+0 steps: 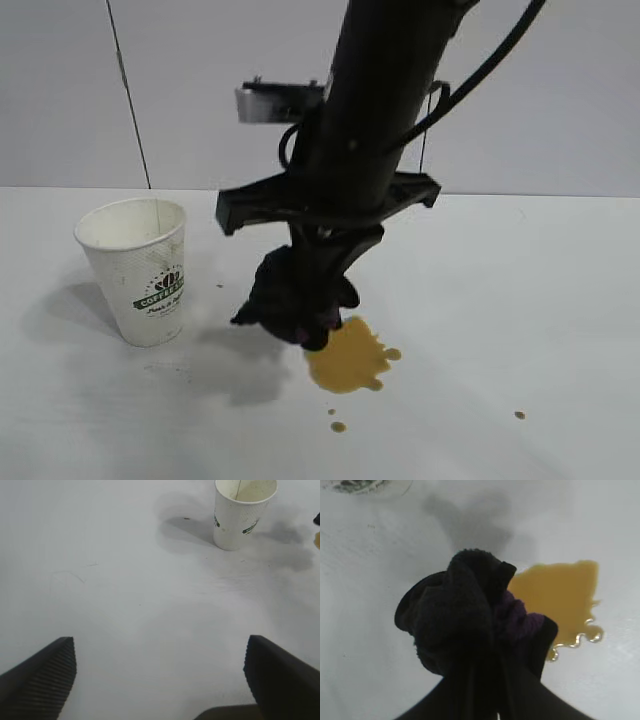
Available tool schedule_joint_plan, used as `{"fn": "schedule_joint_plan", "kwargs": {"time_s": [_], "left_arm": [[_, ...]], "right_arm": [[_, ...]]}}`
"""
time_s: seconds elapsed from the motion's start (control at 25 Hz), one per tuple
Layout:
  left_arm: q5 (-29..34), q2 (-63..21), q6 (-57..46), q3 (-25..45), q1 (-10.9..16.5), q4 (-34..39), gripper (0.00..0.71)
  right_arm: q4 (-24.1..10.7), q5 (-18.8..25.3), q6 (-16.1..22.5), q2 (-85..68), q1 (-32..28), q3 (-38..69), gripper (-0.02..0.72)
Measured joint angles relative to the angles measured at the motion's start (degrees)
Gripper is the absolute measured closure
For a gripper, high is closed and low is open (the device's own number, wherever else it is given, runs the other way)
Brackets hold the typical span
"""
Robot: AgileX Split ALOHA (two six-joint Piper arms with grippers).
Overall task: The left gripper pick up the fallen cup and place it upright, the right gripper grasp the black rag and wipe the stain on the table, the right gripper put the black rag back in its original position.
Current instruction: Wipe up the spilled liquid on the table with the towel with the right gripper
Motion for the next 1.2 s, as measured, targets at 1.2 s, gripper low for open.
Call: {"fn": "schedule_joint_plan", "kwargs": {"time_s": [1.2], "left_arm": [[0.0, 0.0, 0.0, 0.0, 0.0, 0.0, 0.056]], "right_arm": [[-8.3, -2.1, 2.4, 7.4, 0.6, -0.2, 0.660]]}}
